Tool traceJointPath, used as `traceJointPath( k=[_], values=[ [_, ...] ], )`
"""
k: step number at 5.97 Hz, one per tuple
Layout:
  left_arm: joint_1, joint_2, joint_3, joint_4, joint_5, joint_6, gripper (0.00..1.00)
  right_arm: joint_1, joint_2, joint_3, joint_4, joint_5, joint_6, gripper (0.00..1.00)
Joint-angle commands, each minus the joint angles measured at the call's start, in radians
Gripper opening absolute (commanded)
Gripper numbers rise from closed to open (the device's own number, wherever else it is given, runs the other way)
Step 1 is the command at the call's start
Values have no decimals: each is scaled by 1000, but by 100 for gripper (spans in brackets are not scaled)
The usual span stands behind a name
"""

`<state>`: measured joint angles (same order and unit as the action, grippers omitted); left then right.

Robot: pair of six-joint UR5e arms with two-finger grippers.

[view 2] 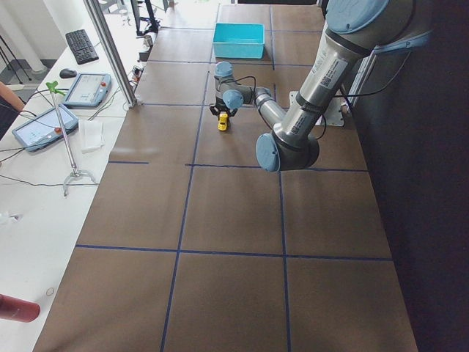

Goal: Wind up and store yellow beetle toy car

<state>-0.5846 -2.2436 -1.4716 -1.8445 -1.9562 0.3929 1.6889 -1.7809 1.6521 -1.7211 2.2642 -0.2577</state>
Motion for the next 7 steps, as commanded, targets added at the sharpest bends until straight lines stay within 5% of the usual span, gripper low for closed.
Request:
traceJointPath(
  k=[1,7],
  values=[
    [-1,-2,-16,-46,-3,-3,12,0,0,0,0,0,0,100],
    [54,-5,26,-414,-101,-124,8,0,0,-2,0,0,0,100]
  ],
)
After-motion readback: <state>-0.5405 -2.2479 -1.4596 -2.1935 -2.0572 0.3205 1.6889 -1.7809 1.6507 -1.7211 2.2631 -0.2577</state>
